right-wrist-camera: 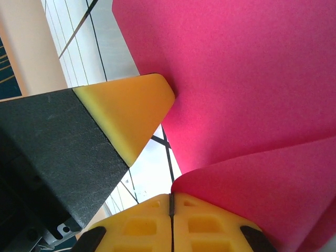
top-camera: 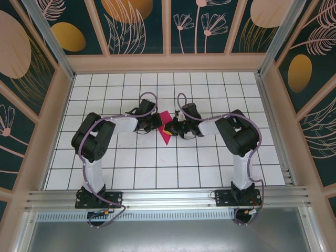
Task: Fold a paper plane with a square sheet of paper (pick it up from the middle)
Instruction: Third fold the triangle at the center of the table.
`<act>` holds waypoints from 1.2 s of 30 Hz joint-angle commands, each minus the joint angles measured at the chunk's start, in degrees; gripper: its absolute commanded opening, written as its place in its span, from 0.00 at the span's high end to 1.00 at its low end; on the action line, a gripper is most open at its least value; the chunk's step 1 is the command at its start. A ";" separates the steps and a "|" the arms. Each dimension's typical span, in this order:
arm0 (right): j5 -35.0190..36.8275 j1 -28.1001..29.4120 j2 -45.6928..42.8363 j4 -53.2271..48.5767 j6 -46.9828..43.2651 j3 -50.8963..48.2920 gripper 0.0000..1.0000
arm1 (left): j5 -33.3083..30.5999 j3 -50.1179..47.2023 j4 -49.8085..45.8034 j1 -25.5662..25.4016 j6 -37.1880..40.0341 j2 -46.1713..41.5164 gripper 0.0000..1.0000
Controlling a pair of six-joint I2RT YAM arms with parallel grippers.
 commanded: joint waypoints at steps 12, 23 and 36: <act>0.79 0.33 1.59 0.80 -0.40 0.01 0.92 | -6.40 2.30 -2.97 0.68 1.16 -3.54 0.88; 1.48 0.30 1.73 0.42 -0.75 0.24 0.92 | -3.30 4.04 -4.43 0.66 0.99 1.86 0.93; 1.68 0.29 2.68 0.40 -0.83 0.87 0.92 | -2.59 4.06 -5.31 0.63 1.23 2.72 0.94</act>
